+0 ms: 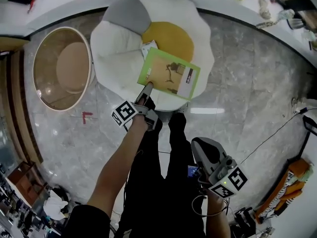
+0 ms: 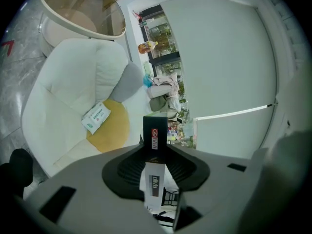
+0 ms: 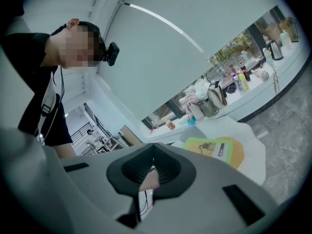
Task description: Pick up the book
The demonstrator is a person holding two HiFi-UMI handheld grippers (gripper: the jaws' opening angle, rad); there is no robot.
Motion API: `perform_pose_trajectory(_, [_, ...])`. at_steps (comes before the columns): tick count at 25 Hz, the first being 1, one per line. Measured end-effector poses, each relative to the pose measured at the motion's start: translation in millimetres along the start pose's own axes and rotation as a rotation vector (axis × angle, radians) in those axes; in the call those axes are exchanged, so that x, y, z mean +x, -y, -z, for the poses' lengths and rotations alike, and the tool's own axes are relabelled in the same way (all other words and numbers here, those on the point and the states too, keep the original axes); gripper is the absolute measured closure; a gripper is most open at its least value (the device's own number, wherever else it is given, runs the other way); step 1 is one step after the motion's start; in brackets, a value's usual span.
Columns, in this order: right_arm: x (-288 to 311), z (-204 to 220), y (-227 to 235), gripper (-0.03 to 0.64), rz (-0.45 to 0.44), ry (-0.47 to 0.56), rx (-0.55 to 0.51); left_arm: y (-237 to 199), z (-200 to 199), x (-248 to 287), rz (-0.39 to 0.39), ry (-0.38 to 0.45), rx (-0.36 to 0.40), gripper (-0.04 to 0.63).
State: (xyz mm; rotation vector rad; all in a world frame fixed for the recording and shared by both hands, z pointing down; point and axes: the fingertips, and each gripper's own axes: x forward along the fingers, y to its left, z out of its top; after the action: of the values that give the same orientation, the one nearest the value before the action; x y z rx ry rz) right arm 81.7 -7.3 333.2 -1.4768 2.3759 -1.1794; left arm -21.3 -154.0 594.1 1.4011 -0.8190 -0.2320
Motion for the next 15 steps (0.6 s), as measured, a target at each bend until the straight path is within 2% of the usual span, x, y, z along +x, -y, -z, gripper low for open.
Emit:
perform_pose_trajectory(3, [-12,-17,0,0.600,0.007,0.033,-0.023,24,6,-1,0.020,-0.006,-0.008,0.457])
perform_pose_trajectory(8, [-15,-28,-25,0.600,0.014,0.075,-0.059,57,-8,-36,0.063,0.004,-0.019,0.457])
perform_pose_trajectory(15, [-30,-72,-20,0.600,0.006,0.132,-0.106,107,0,-43,0.105,0.020,-0.052,0.456])
